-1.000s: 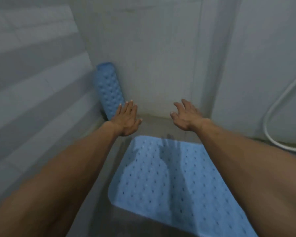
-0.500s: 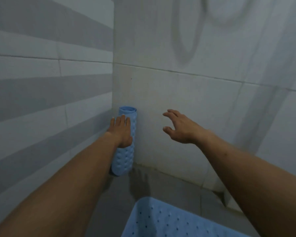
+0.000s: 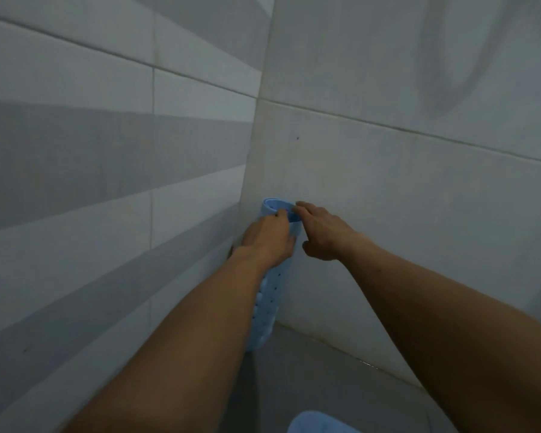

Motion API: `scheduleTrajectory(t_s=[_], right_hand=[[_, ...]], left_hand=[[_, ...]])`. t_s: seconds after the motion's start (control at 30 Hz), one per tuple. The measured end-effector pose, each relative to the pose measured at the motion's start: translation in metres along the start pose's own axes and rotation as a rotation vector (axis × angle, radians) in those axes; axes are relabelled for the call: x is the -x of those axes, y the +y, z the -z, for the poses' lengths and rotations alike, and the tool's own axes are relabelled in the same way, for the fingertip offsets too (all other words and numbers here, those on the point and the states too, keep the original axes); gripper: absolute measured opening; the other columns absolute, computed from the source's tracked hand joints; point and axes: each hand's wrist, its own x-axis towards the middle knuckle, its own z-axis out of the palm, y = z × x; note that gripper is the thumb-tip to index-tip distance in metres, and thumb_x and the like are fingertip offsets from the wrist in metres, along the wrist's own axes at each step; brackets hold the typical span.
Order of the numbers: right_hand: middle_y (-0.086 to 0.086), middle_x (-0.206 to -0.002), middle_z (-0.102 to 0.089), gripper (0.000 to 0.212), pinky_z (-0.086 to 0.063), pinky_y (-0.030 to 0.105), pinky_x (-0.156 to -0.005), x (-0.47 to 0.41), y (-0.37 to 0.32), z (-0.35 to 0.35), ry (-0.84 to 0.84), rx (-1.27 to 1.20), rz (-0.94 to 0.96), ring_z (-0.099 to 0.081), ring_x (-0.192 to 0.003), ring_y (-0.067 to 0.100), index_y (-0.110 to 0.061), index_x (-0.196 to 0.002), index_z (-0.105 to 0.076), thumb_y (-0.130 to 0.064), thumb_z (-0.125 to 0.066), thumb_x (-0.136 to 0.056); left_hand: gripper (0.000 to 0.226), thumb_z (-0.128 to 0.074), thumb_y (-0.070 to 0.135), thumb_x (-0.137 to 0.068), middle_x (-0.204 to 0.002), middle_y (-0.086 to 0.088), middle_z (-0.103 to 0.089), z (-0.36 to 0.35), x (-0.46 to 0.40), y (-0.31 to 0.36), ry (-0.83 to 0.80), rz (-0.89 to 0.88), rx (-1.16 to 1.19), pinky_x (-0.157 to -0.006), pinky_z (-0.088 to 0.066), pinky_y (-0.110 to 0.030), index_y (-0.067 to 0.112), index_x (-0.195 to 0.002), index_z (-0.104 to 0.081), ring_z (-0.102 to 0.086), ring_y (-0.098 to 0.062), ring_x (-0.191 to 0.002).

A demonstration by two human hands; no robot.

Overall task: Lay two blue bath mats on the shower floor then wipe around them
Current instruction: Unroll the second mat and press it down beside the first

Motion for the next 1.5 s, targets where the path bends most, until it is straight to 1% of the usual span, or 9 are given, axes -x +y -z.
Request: scheduleTrajectory(t_s=[0.13, 0.27, 0.5, 0.6, 0.7, 1.0, 1.17, 1.3, 1.5], right_hand=[[0.010, -0.143, -0.044, 0.066, -0.032, 0.044, -0.112, -0.014, 0.001, -0.013, 0.095, -0.041, -0.049, -0.036, -0.136, 0.028, -0.014, -0.135, -0.038, -0.016, -0.074, -0.080], [0.009, -0.152, -0.042, 0.064, -0.012, 0.042, -0.121, -0.009, 0.016, -0.015, 0.096, 0.184, 0.104, -0.018, -0.149, 0.023, -0.015, -0.134, -0.041, -0.042, -0.071, -0.085], [0.016, -0.137, -0.055, 0.061, 0.017, 0.034, -0.117, 0.050, 0.039, -0.005, 0.185, 0.424, 0.313, -0.029, -0.144, 0.024, -0.016, -0.137, -0.041, -0.045, -0.064, -0.089], [0.013, -0.117, -0.067, 0.054, -0.007, 0.036, -0.121, 0.081, 0.047, 0.004, 0.224, 0.369, 0.302, -0.056, -0.122, 0.028, -0.015, -0.132, -0.043, -0.041, -0.063, -0.089], [0.010, -0.117, -0.068, 0.056, -0.037, 0.034, -0.085, 0.118, 0.059, 0.024, 0.219, 0.279, 0.230, -0.063, -0.104, 0.035, -0.019, -0.138, -0.039, -0.042, -0.057, -0.091], [0.009, -0.104, -0.064, 0.057, -0.043, 0.038, -0.072, 0.265, 0.136, 0.049, 0.179, 0.028, 0.062, -0.060, -0.089, 0.030, -0.018, -0.120, -0.051, -0.065, -0.053, -0.089], [0.003, -0.086, -0.056, 0.069, -0.040, 0.036, -0.068, 0.360, 0.160, 0.045, 0.227, -0.126, -0.036, -0.055, -0.077, 0.028, -0.024, -0.126, -0.038, -0.068, -0.063, -0.080], [-0.007, -0.077, -0.061, 0.052, -0.047, 0.036, -0.068, 0.407, 0.177, 0.045, 0.056, -0.194, -0.003, -0.062, -0.082, 0.024, -0.030, -0.092, -0.061, -0.079, -0.056, -0.077], [-0.014, -0.082, -0.064, 0.048, -0.046, 0.027, -0.071, 0.445, 0.185, 0.057, -0.200, -0.259, 0.000, -0.062, -0.077, 0.011, -0.029, -0.088, -0.069, -0.068, -0.079, -0.063]], left_hand=[[0.034, -0.057, 0.020, -0.092, -0.115, -0.011, -0.064, -0.005, 0.004, -0.007, 0.042, -0.013, 0.070, -0.084, -0.055, -0.042, 0.013, -0.124, -0.050, -0.063, -0.029, -0.097], [0.028, -0.056, 0.027, -0.088, -0.108, -0.010, -0.063, 0.001, 0.010, -0.013, 0.033, -0.052, 0.091, -0.071, -0.048, -0.035, 0.013, -0.112, -0.053, -0.061, -0.029, -0.092], [0.023, -0.067, 0.041, -0.075, -0.085, 0.004, -0.064, 0.017, 0.034, 0.009, -0.171, -0.194, 0.170, -0.067, -0.055, -0.034, 0.025, -0.091, -0.060, -0.061, -0.014, -0.075], [0.014, -0.068, 0.035, -0.077, -0.076, 0.001, -0.062, 0.022, 0.049, 0.028, -0.122, -0.228, 0.106, -0.063, -0.049, -0.032, 0.024, -0.079, -0.060, -0.062, -0.022, -0.073], [0.018, -0.066, 0.033, -0.079, -0.070, -0.002, -0.058, 0.026, 0.065, 0.059, -0.014, -0.229, 0.078, -0.063, -0.048, -0.035, 0.021, -0.072, -0.054, -0.059, -0.029, -0.071], [0.023, -0.069, 0.028, -0.080, -0.063, -0.001, -0.057, 0.032, 0.131, 0.190, -0.010, -0.219, 0.156, -0.059, -0.045, -0.034, 0.021, -0.065, -0.054, -0.055, -0.023, -0.062], [0.025, -0.073, 0.031, -0.076, -0.057, 0.003, -0.054, 0.030, 0.183, 0.259, -0.052, -0.199, 0.099, -0.053, -0.038, -0.029, 0.019, -0.063, -0.056, -0.051, -0.021, -0.058], [0.020, -0.075, 0.033, -0.075, -0.064, -0.001, -0.055, 0.042, 0.221, 0.292, -0.075, -0.187, -0.079, -0.059, -0.036, -0.028, 0.019, -0.071, -0.062, -0.056, -0.027, -0.068], [0.019, -0.073, 0.032, -0.080, -0.076, -0.006, -0.058, 0.074, 0.251, 0.301, -0.062, -0.068, -0.187, -0.065, -0.039, -0.030, 0.014, -0.084, -0.069, -0.061, -0.031, -0.081]])
